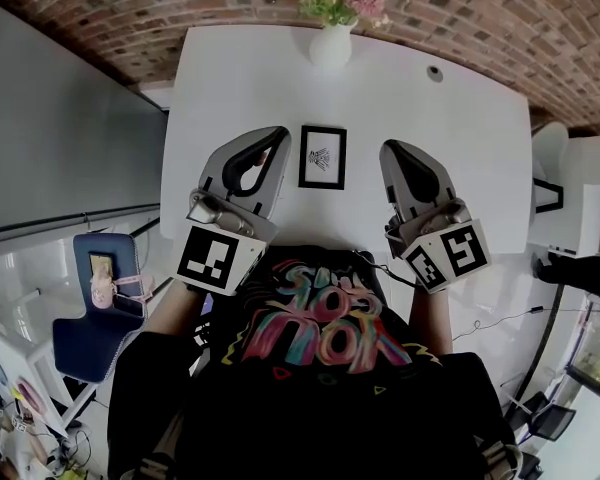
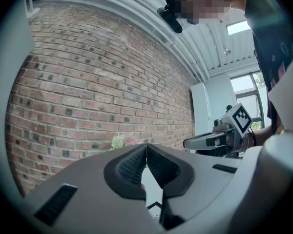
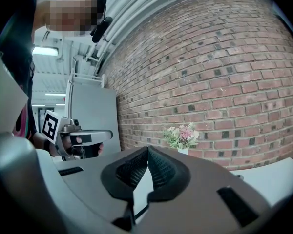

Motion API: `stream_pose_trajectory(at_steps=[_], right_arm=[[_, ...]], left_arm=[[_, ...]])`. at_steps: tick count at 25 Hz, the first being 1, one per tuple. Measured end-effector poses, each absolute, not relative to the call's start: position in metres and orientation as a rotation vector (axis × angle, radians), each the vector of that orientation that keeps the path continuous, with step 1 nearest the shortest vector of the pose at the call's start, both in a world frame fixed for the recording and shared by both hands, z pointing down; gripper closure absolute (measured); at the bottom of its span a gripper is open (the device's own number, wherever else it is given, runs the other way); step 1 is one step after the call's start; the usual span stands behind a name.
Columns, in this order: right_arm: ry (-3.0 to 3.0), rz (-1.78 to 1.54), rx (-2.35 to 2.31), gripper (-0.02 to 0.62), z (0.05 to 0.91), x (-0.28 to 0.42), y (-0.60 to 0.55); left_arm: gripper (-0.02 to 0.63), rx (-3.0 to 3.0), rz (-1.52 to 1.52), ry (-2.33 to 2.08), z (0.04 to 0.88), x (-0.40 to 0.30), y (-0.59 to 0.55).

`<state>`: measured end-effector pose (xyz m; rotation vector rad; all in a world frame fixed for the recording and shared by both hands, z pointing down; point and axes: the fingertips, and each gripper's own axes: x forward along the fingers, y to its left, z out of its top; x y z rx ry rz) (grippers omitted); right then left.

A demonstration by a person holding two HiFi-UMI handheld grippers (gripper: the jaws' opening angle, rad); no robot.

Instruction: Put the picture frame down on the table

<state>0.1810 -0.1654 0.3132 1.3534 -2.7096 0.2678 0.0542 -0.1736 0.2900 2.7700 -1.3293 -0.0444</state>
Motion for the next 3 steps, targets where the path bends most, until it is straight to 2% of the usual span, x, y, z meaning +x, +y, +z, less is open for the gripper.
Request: stream_pose_trajectory(at_steps=[3], right_arm=[[-2.708,0.263,1.351,0.574,0.3128,0.1807,-0.1672]], left_arm=[[0.581,2.776,-0.048,-1.328,0.2886,0.0549,-0.1756]])
